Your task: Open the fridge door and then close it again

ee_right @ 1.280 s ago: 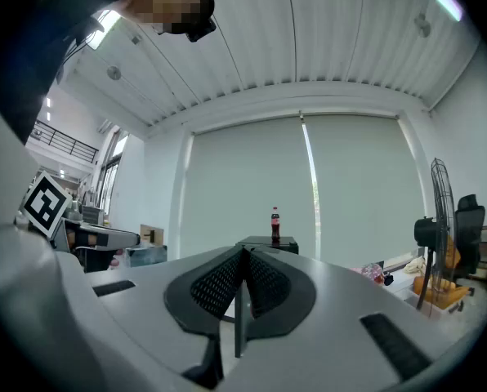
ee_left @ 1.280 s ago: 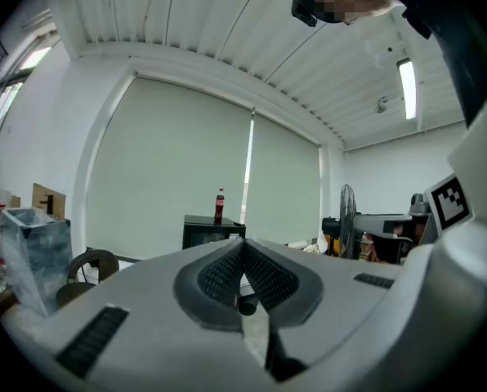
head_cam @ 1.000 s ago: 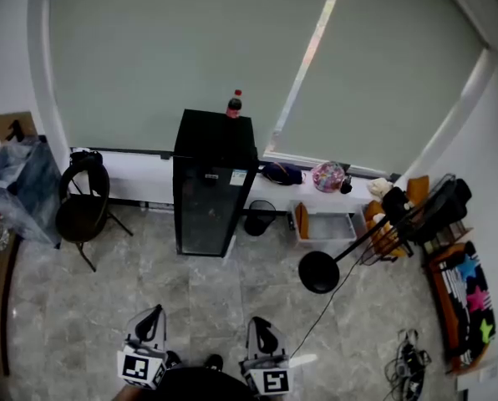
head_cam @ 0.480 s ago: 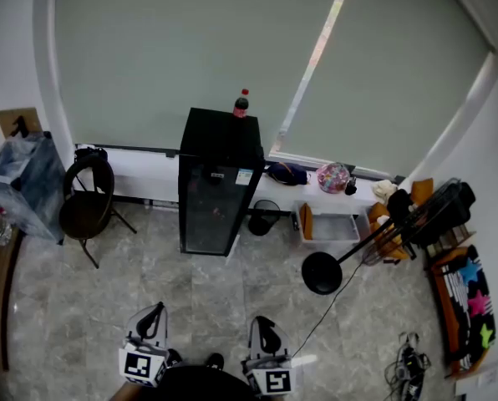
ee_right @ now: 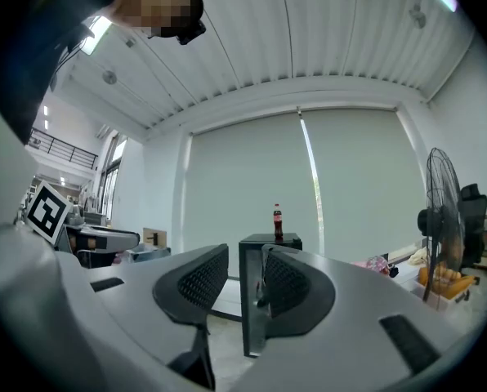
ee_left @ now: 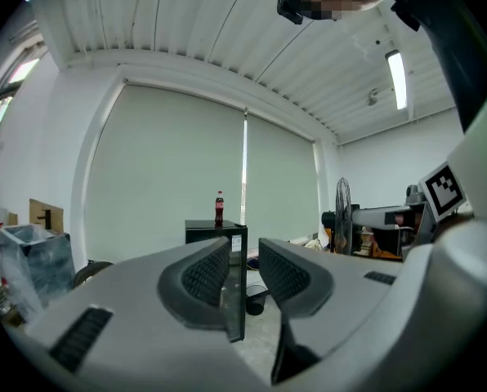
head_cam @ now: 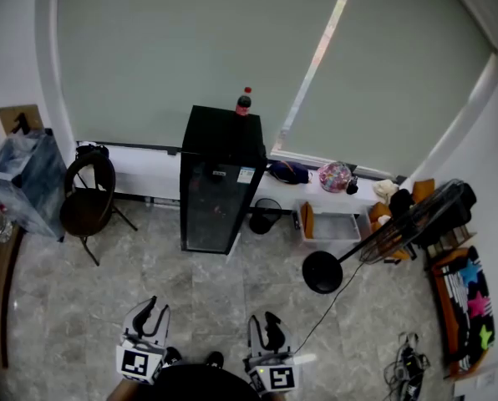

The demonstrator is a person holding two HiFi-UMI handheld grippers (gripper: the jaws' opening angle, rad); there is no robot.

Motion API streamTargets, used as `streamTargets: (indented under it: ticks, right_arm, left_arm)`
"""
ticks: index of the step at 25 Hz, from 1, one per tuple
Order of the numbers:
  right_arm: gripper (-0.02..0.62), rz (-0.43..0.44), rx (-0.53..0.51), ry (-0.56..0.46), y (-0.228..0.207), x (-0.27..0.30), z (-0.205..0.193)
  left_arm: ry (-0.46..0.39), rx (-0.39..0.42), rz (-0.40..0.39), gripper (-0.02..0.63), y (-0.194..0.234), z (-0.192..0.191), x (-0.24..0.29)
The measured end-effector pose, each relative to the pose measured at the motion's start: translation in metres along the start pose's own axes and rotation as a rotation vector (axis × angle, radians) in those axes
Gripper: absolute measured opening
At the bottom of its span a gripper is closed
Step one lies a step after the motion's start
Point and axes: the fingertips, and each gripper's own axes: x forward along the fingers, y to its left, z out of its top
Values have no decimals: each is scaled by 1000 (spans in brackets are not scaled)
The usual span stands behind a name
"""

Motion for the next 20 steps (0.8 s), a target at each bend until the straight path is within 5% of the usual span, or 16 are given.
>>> streamTargets:
  ticks: [9,20]
  right_arm:
    - [250,5,52,77,-1,0,-9]
    - [388,36,18,30,3,6,-7]
  left_arm:
    - [1,-7,-18,218,2,-2,2]
    - [18,15,-22,374,6,-7,4]
